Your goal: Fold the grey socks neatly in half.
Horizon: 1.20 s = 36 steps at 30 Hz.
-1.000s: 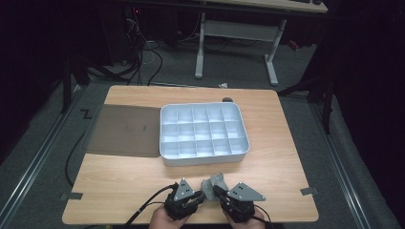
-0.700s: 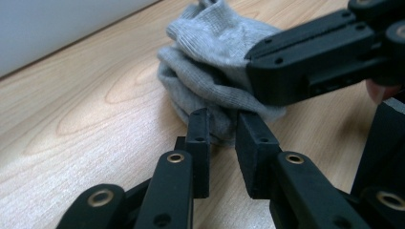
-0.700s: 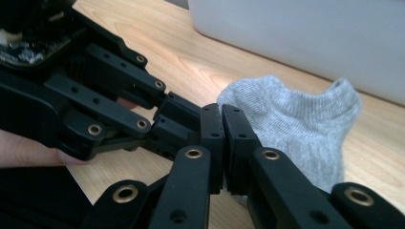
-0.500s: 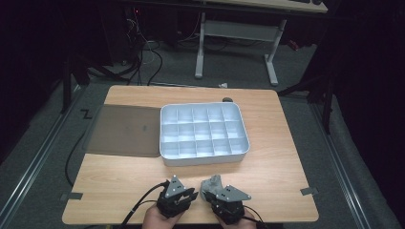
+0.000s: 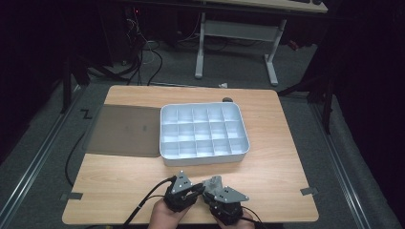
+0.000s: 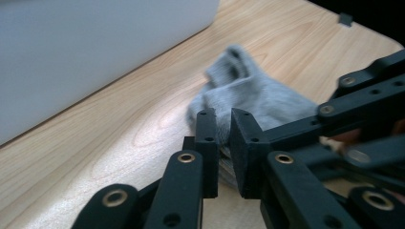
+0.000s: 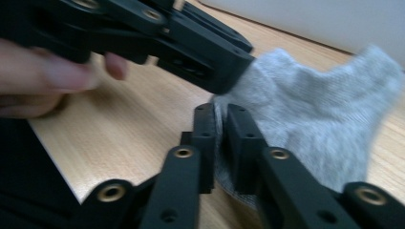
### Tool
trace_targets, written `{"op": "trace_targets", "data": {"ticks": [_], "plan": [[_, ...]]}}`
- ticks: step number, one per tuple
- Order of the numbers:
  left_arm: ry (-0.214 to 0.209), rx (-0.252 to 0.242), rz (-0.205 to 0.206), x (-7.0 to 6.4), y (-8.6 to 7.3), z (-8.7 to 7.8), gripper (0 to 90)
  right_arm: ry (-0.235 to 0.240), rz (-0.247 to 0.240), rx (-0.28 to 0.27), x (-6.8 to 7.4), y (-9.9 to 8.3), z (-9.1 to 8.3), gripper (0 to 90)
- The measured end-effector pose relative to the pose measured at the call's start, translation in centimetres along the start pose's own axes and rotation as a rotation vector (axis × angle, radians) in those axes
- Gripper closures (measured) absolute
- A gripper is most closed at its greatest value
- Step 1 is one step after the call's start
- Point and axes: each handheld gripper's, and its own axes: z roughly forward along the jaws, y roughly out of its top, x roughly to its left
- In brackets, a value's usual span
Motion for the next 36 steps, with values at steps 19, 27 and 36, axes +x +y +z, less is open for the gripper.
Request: {"op": "trace_targets", "data": {"ticks": [19,27,36], "plan": [[0.020,0.025,0.003,0.1,-0.2,0.5,83.0,-0.107,0.131,-0.058,-3.5,-0.4,-3.0,83.4],[0.016,0.022,0.004,0.1,-0.3,0.5,83.0,-0.120,0.129,-0.122,-3.2,0.1,-4.1,83.0],[0.011,0.019,0.005,0.1,-0.2,0.4,81.9,-0.120,0.078,-0.003,-2.7,-1.0,-1.8,81.7]]}}
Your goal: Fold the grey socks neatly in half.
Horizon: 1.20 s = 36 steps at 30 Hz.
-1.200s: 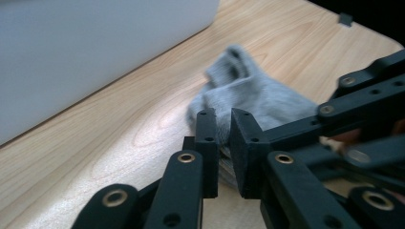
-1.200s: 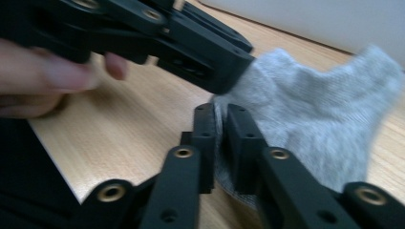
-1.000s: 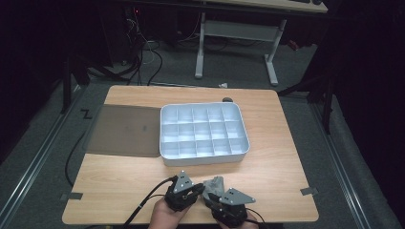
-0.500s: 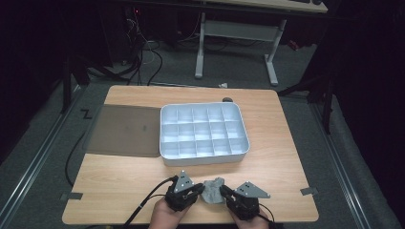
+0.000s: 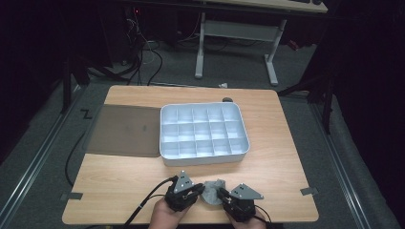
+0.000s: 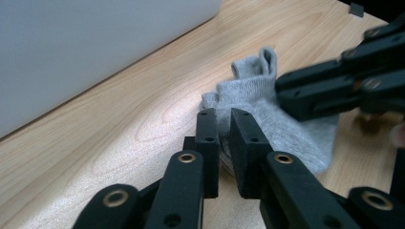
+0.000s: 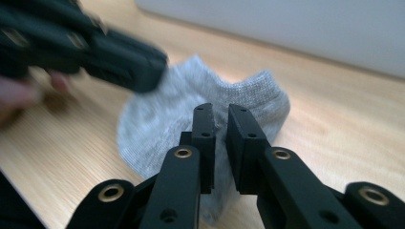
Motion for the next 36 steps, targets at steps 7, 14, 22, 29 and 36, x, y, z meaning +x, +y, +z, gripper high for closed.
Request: {"op": "trace_targets", "data": {"ticks": [7,14,22,29,36], "plan": [[-0.061,-0.056,0.027,-1.8,1.0,-0.7,75.5,-0.003,0.000,0.002,0.0,-0.3,0.3,81.4],[-0.019,0.015,0.095,-2.6,0.2,1.3,75.9,0.003,0.012,0.007,-0.1,-0.2,0.4,81.5],[0.034,0.045,0.092,-2.1,0.0,1.3,78.9,0.015,0.019,0.003,-0.7,-0.5,0.0,80.6],[0.007,0.044,0.064,-1.7,0.0,1.3,79.2,-0.008,0.021,-0.036,-0.9,0.7,-0.8,86.0],[-0.005,0.045,0.060,-1.5,0.0,1.3,79.6,-0.035,-0.001,0.034,-1.3,2.6,1.9,87.5]]}}
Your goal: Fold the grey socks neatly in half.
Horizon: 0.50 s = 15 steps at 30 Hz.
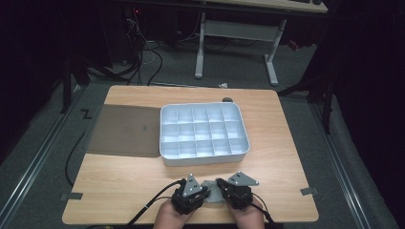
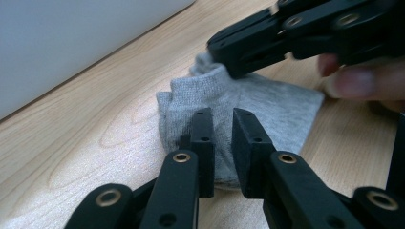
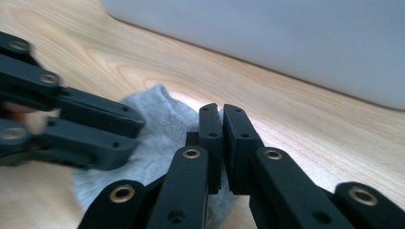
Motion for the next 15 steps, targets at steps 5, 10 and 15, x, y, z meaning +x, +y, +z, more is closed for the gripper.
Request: {"op": "trace_targets", "data": {"ticks": [5,10,15], "plan": [[0.007,-0.011,0.009,-0.1,0.0,-0.3,79.5,0.012,0.028,0.037,-0.5,-0.1,0.7,88.6],[0.037,-0.081,0.047,-0.5,0.5,-0.5,76.0,0.006,0.015,0.038,-0.4,-0.2,0.8,89.1],[0.082,-0.045,0.087,-0.2,1.1,0.9,78.7,0.007,0.004,0.034,-0.4,-0.3,0.8,89.3]]}}
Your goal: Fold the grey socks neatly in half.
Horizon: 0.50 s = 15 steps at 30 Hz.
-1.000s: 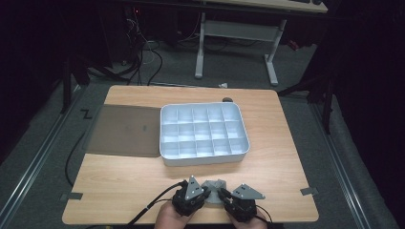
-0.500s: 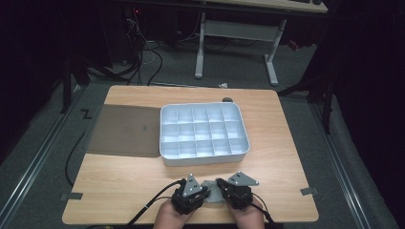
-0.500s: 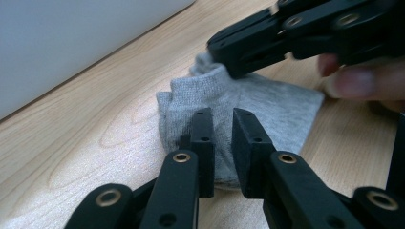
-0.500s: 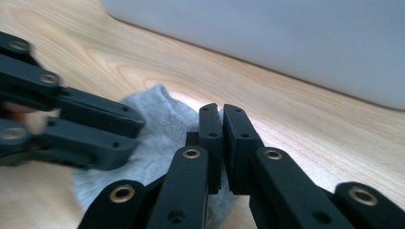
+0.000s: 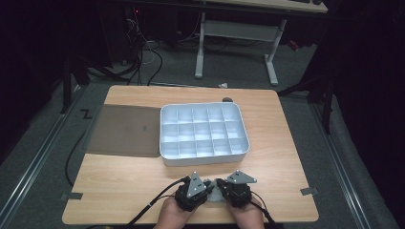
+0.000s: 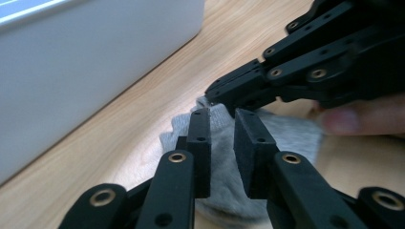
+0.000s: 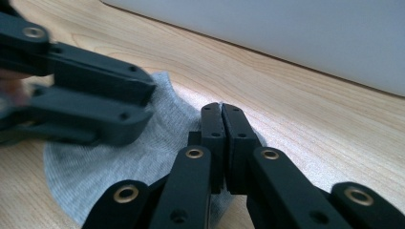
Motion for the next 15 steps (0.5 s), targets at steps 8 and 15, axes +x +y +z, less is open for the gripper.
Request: {"op": "trace_targets", "data": {"ticks": [8,15], "plan": [[-0.018,0.063,-0.147,1.6,-0.3,0.0,87.2,0.019,0.019,-0.024,-0.4,-0.5,0.0,90.0],[0.002,0.054,-0.126,1.3,-0.4,-0.1,86.9,0.027,0.018,-0.074,0.2,-0.3,-2.5,86.6]]}}
